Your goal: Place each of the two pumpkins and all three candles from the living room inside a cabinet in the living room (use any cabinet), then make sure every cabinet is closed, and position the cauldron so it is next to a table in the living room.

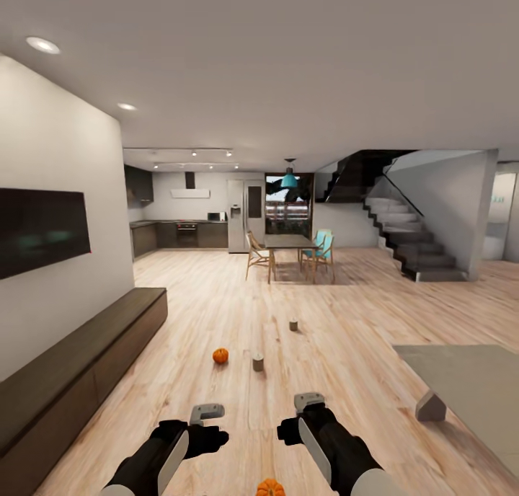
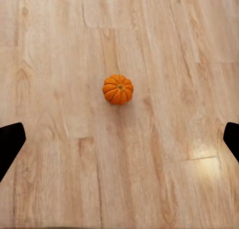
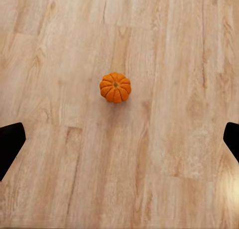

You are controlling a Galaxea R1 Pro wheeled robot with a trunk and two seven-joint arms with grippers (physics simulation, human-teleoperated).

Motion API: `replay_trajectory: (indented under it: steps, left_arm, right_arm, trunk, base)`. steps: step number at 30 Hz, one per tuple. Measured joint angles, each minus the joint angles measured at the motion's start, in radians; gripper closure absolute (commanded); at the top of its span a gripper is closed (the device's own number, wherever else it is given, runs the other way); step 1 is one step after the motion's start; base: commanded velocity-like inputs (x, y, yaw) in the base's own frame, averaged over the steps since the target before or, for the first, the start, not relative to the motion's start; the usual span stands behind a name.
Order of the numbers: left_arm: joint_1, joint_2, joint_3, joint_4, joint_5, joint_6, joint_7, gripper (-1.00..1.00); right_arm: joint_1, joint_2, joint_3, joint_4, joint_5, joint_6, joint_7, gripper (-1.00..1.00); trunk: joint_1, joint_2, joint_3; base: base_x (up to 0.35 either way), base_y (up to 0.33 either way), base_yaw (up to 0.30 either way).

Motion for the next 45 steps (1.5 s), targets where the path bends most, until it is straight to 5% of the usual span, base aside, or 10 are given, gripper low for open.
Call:
replay_trajectory:
  steps: [11, 24, 45]
  left_arm:
    - [0.0, 0.0, 0.0, 0.001, 0.0, 0.0, 0.0, -1.0]
    - [0.0, -0.002, -0.002, 0.002, 0.0, -0.001, 0.002, -1.0]
    - [0.001, 0.0, 0.001, -0.002, 0.003, -0.002, -0.003, -1.0]
  right_arm:
    - [0.0, 0.001, 0.001, -0.001, 0.0, -0.001, 0.0, -1.0]
    - [0.0, 0.002, 0.023, -0.001, 0.0, -0.001, 0.0, -1.0]
    - [0.0, 0.002, 0.031, -0.003, -0.002, -0.001, -0.001, -1.0]
  trunk:
    - [-0.042, 0.077, 0.035]
    - [-0.092, 0.168, 0.075]
    - [-0.093, 0.168, 0.075]
  base:
    - [0.0, 0.0, 0.262]
    - [0.0, 0.0, 0.027]
    - [0.121, 0.0, 0.122]
